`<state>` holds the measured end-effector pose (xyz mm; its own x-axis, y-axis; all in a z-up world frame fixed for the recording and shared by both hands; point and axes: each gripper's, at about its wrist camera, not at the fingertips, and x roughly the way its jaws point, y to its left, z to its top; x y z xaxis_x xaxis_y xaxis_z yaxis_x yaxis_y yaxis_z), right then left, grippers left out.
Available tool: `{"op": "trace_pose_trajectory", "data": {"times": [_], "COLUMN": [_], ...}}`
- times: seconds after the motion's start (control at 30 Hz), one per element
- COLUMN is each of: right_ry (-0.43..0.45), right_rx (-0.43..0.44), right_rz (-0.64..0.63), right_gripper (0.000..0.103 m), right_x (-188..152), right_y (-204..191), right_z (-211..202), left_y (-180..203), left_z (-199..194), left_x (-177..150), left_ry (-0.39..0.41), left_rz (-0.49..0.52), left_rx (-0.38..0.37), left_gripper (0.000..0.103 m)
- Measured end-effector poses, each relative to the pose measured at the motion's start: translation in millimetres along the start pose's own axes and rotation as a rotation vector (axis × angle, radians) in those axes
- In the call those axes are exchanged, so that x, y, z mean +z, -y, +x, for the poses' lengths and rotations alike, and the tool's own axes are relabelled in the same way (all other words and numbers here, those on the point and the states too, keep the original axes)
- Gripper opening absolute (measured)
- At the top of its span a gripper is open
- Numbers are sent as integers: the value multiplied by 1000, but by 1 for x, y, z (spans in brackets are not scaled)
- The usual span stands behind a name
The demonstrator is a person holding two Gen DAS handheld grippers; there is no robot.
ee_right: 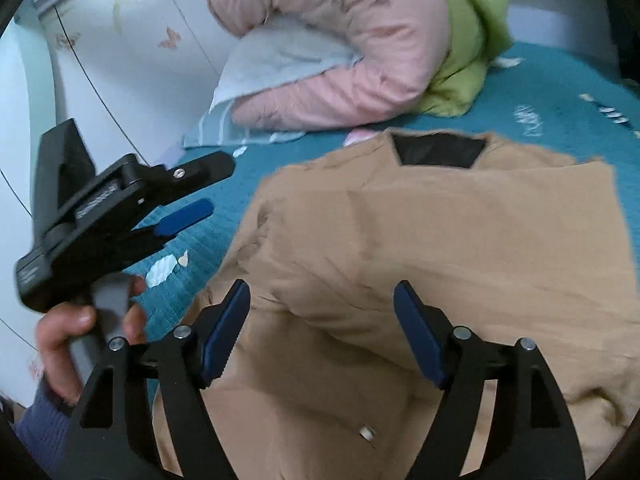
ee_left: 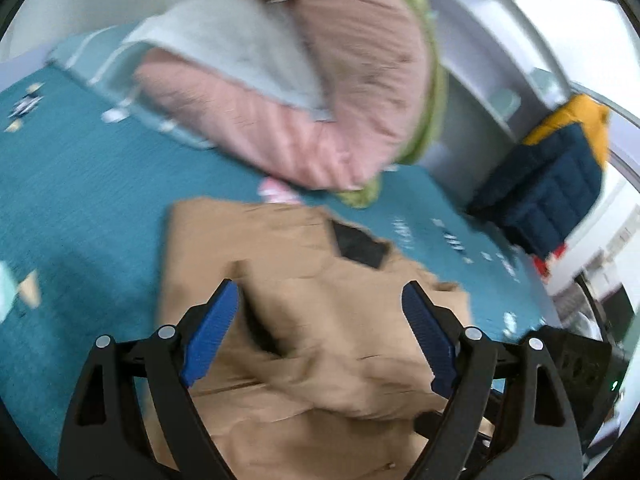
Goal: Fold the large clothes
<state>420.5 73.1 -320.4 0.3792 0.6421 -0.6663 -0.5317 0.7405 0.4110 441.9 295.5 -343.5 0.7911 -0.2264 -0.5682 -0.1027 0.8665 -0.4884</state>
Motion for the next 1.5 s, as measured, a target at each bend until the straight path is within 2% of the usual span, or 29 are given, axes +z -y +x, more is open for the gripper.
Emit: {"op": "trace_pose_trajectory", "data": {"times": [0.07,0.1,0.13,0.17,0.23,0.27,0.33,0.43,0.57,0.63,0.67,0.73,0.8,0.93,1.0,1.07,1.13,1.17,1.23,1.3,1.37,1.43,1.5], "right_ry": [36,53,61,61,44,0,-72,-197,-206,-196,-175,-108,-67,-85,-112,-155,-228,-254,-297,-329,-349,-364,-370], "right_rx": [-32,-94,-141,-212,-247,-249,-279,-295,-323,-293,-273,-254,-297,-382,-406,-420,-419,-422,-468,-443,-428,-441,-426], "right_rz": [18,37,58,110,215,287,338,377,365,366,357,334,324,357,395,419,449,447,431,436,429,404,394], "right_gripper": [71,71,70,68,52,47,23,17,19,26,29,53,56,57,57,57,57,57,57,56,49,38,31], "right_x": [0,1,3,5,4,3,-3,-19,-21,-11,-5,14,42,91,108,119,124,123,122,120,117,117,117], "right_y": [13,27,39,61,94,115,138,157,157,154,152,149,157,190,211,229,245,248,255,261,263,264,266], "right_z": [-19,-29,-35,-41,-44,-40,-27,-1,6,-3,-9,-24,-31,-15,-2,13,35,39,52,62,69,72,72], "left_y": [17,20,24,26,22,19,10,5,11,13,13,5,-9,-54,-68,-81,-95,-98,-105,-112,-116,-121,-127], "left_z": [11,15,26,40,58,67,81,90,88,69,53,31,25,53,62,72,90,97,110,124,132,141,147], "left_x": [-4,-6,-10,-16,-27,-32,-40,-44,-45,-31,-19,3,22,64,79,87,93,94,94,90,87,83,81], "left_ry": [-38,-58,-112,-190,-274,-316,-392,-419,-399,-342,-283,-200,-181,-274,-289,-325,-367,-386,-420,-468,-488,-523,-546], "left_rz": [43,50,55,57,60,63,41,32,62,47,39,17,-5,-12,10,-1,-27,-28,-33,-37,-37,-59,-91], "left_rx": [-34,-39,-46,-35,41,64,90,107,118,73,46,49,82,206,283,277,330,332,359,365,385,374,365], "left_gripper": [85,85,85,85,85,84,84,84,84,84,85,92,92,92,92,92,92,92,92,92,92,92,91]}}
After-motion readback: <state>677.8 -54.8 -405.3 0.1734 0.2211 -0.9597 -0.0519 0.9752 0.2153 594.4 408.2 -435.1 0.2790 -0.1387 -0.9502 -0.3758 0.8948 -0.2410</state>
